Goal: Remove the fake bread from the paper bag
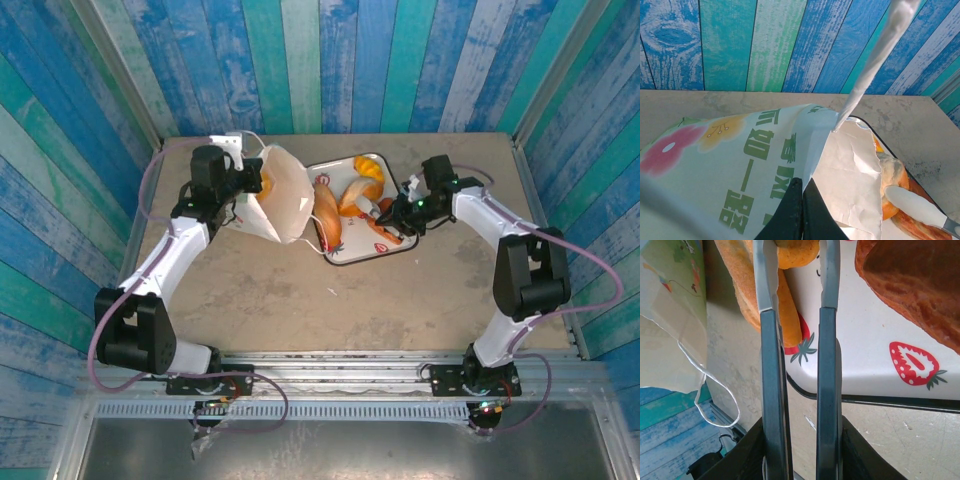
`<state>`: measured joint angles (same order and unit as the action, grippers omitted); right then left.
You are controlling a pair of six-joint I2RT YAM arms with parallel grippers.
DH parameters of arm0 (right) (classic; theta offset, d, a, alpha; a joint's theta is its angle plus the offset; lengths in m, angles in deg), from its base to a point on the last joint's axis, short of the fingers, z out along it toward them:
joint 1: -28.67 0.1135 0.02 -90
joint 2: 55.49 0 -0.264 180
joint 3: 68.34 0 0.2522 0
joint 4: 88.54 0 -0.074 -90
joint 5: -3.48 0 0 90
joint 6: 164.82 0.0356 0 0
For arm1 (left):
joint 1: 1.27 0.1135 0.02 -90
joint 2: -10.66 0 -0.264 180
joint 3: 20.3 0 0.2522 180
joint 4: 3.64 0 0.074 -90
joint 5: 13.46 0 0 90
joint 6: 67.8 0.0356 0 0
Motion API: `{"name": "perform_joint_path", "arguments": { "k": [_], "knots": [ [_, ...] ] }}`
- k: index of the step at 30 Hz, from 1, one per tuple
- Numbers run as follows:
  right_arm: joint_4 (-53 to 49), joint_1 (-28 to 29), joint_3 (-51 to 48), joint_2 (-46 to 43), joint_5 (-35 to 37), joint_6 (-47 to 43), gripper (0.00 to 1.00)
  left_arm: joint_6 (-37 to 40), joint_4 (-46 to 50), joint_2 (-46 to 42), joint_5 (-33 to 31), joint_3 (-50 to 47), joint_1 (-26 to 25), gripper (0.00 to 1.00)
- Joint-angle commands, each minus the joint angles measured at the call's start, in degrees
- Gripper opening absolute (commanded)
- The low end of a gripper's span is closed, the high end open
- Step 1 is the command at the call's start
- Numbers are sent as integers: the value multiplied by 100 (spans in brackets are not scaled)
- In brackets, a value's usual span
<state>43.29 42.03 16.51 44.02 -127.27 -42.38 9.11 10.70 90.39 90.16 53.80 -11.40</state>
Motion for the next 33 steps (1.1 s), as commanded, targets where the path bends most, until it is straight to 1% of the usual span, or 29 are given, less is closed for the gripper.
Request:
{"name": "perform_joint_path", "arguments": {
  "k": [1,7,15,17,25,33],
  "knots": [
    [20,52,-119,-231,-197,48,27,78,-216,-254,48,-48,-8,0],
    [23,58,-262,-399,-173,87,28,69,-222,-256,61,-66,-7,0],
    [55,60,-342,-370,-203,80,42,54,-225,-277,87,-57,-6,0],
    [40,57,-333,-393,-201,80,43,44,-220,-288,80,-57,-9,0],
    [-148,56,-374,-581,-161,5,44,31,-249,-285,85,-46,-8,0],
    [-431,53,-513,-885,-94,-93,47,46,-239,-286,70,-26,-9,0]
  ]
}}
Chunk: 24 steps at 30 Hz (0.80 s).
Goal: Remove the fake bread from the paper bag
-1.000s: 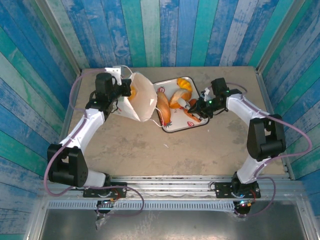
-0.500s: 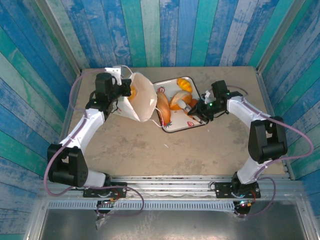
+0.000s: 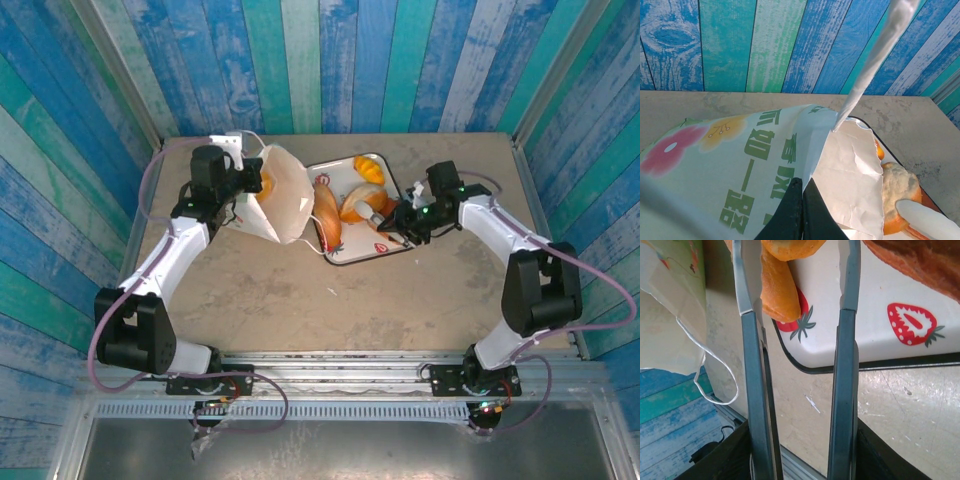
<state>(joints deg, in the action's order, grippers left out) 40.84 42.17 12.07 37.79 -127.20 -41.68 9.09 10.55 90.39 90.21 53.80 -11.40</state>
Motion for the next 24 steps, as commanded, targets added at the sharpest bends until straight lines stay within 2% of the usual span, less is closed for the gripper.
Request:
{"name": "perform_joint_path", "arguments": {
  "k": [1,12,16,19,24],
  "knots": [
    [-234,42,-78,-298,-92,-182,48,46,-224,-290,53,-22,-14,0],
    [-327,48,-103,-352,-42,-283,49,34,-256,-281,66,-48,-6,0],
    [-192,48,-57,-173,17,-233,42,23,-262,-264,65,-57,-8,0],
    [5,48,-105,-84,9,-155,32,39,-231,-281,48,-54,-7,0],
    [597,48,-289,-206,-88,126,25,59,-213,-270,13,-39,-7,0]
  ]
}}
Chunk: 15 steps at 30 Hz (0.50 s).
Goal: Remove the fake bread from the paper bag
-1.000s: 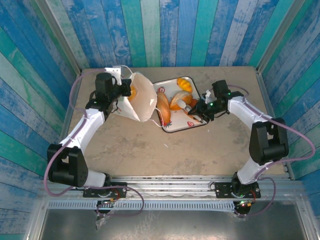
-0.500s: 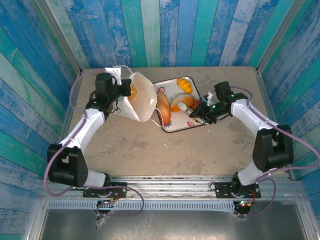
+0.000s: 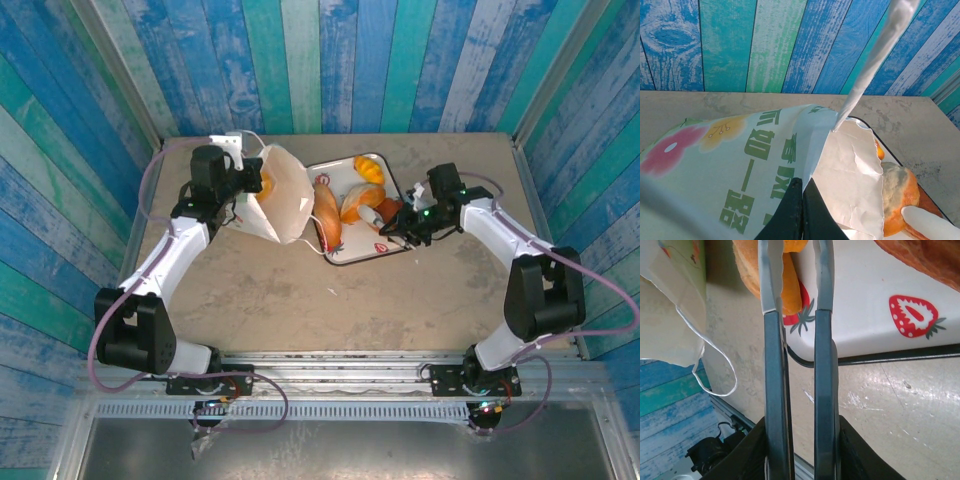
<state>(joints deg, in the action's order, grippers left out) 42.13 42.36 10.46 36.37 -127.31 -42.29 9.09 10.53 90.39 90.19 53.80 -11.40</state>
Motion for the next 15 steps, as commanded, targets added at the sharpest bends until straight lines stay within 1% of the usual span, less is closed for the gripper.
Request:
{"name": "perform_joint_path", "arguments": {
  "k": [1,4,8,11,15],
  "knots": [
    [643,28,-187,-108,-127,269,24,46,-208,-261,21,-39,-13,0],
    [1290,28,-372,-176,-292,633,24,32,-234,-224,50,-39,-10,0],
    [1844,50,-509,-151,-428,986,24,35,-237,-203,59,-39,-7,0],
    [2103,94,-510,-140,-491,1118,22,41,-235,-194,50,-39,-7,0],
    [2191,101,-442,-246,-422,1149,19,45,-234,-196,50,-39,-7,0]
  ]
}}
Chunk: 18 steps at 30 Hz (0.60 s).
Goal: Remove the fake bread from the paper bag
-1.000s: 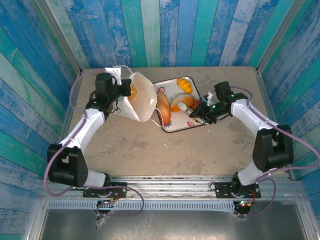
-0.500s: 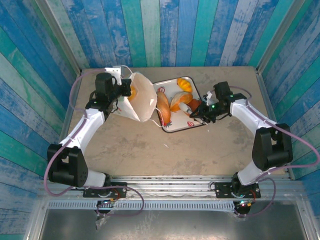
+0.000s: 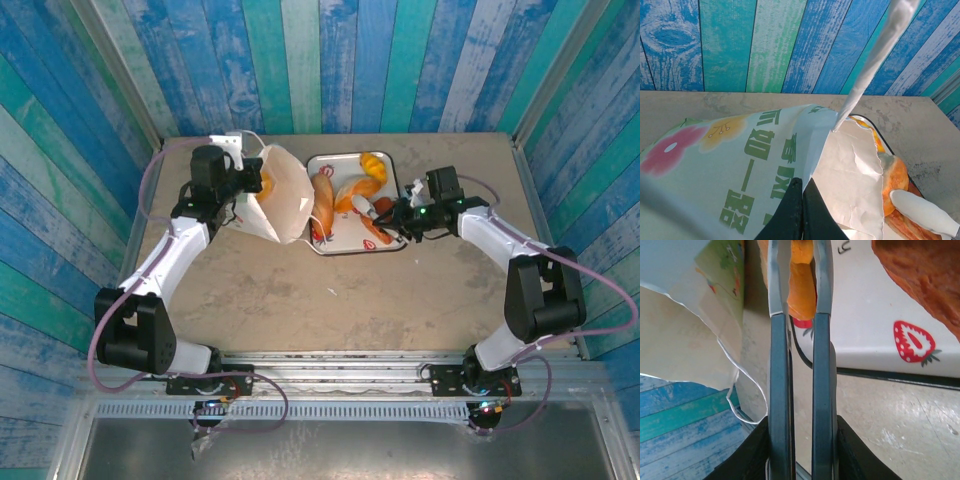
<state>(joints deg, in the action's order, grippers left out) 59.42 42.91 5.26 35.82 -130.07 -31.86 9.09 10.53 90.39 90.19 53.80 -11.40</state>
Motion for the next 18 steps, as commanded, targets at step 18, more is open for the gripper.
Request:
{"name": "perform_joint_path", "arguments": {
  "k": [18],
  "knots": [
    [1092,65,283,372,76,286,19,34,-289,-144,113,-48,-6,0]
  ]
}}
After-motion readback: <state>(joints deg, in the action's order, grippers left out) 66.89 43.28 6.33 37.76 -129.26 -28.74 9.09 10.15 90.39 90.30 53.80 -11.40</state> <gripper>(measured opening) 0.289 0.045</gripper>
